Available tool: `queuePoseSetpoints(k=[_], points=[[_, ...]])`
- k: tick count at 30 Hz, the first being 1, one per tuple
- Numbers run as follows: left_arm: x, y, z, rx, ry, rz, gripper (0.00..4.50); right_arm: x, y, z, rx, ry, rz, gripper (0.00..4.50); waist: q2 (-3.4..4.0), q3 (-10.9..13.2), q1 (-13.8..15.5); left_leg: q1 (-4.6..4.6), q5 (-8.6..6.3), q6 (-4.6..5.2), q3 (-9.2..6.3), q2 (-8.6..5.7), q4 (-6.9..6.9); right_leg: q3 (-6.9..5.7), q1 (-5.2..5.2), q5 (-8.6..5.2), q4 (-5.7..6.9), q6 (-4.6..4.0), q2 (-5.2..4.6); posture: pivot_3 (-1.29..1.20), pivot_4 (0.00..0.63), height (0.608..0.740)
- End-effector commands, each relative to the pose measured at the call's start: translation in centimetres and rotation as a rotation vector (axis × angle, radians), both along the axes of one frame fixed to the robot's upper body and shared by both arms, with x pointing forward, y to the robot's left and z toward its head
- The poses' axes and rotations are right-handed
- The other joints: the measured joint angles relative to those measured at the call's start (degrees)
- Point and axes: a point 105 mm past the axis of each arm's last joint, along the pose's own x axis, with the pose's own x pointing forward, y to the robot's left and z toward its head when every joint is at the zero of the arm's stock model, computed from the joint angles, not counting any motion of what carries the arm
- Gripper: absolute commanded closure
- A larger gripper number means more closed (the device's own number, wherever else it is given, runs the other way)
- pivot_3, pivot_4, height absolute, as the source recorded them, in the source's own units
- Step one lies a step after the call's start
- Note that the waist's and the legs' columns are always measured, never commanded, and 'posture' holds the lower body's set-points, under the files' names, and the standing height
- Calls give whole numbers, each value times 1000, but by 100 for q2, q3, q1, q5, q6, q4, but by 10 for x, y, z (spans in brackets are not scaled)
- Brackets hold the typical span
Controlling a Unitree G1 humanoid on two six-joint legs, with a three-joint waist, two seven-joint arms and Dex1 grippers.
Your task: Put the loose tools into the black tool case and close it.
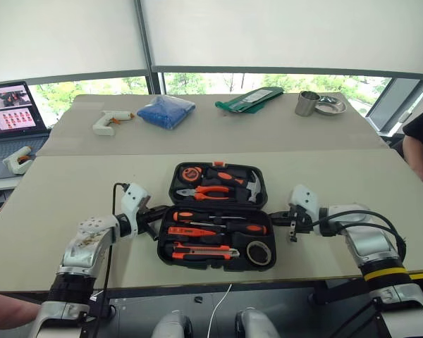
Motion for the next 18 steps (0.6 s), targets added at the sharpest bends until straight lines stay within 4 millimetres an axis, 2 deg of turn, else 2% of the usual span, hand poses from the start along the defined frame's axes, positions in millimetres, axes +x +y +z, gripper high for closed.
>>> queuePoseSetpoints(k=[1,5,9,12,15,18], points=[[-10,-18,11,-37,-30,-93,4500,6,-3,14,18,-67,-11,4476,0,0,9,0,0,0,0,0,0,0,0,0,0,0,0,0,150,740],[-13,-19,7,-23,-16,-89,4500,9,-8,18,14,-84,-27,4476,0,0,14,0,0,0,-1,0,0,1,1,0,0,0,0,0,150,740],[-12,-5,14,-46,-10,-20,4500,8,-20,21,18,-72,-47,4476,0,0,20,0,0,0,-2,-1,1,0,1,0,-1,0,0,0,150,740],[-20,9,24,-39,-27,-5,3772,2,-29,33,70,-25,-58,4500,-2,1,0,-1,0,1,-3,3,0,1,0,0,-1,0,0,0,150,740],[-27,31,28,-34,21,66,2709,-9,-42,39,54,12,-67,3726,-1,1,-9,2,0,1,-4,11,-4,2,-1,-1,-2,-1,3,0,150,740],[-30,56,38,-61,97,157,1607,-19,-58,44,53,21,-110,2667,-3,2,-6,5,0,0,-6,14,-2,0,1,-1,0,-2,3,0,150,740]])
